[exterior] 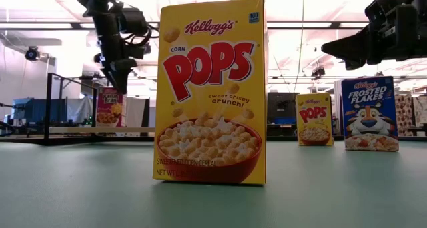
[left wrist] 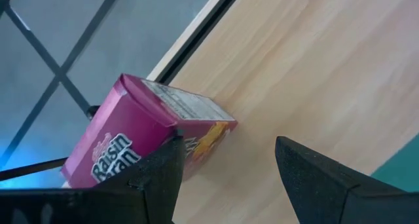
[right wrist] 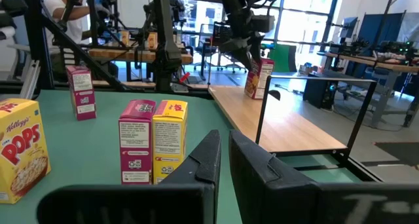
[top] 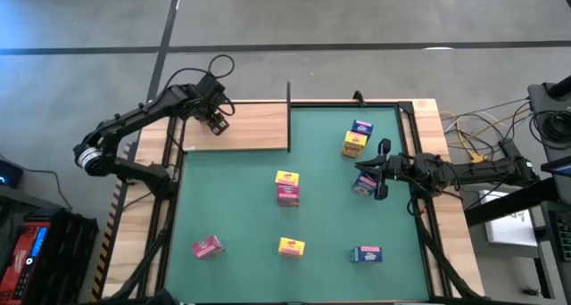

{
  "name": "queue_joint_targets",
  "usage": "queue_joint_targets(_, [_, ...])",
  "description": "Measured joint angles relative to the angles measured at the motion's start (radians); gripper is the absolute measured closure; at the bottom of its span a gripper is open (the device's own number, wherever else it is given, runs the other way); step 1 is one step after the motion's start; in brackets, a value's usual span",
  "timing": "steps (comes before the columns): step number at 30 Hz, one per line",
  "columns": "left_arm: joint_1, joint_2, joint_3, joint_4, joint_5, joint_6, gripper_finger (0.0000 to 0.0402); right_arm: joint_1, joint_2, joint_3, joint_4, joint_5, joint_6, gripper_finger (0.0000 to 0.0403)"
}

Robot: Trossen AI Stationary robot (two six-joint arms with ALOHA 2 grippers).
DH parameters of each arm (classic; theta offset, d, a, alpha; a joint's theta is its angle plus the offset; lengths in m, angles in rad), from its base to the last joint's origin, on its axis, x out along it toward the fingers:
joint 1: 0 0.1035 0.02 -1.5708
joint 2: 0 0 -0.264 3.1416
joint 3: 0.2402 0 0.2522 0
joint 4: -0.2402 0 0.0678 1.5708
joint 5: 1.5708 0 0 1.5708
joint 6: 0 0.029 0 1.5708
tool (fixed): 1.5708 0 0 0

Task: Stack cereal on shelf
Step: Put the top pink cereal box on the shelf, then put the bottom pink cereal box on the shelf aligned with the pink cereal box

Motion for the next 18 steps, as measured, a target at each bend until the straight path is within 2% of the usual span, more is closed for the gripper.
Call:
queue_joint_targets(9, [0.001,-0.008,0.000,-0.096,0.009,-0.030,0.0180,0.000,0.000,0.000,0.000,0.000,0.000,0.0380])
queue_joint_targets(15, [-0.009,-0.027,0.000,-0.177,0.180,-0.015,0.0180,0.000,0.000,0.000,0.000,0.000,0.000,0.0380])
queue_joint_targets(18, [-0.050,-0.038,0.000,-0.204,0.239,-0.040,0.0180,0.000,0.000,0.000,0.000,0.000,0.000,0.0380])
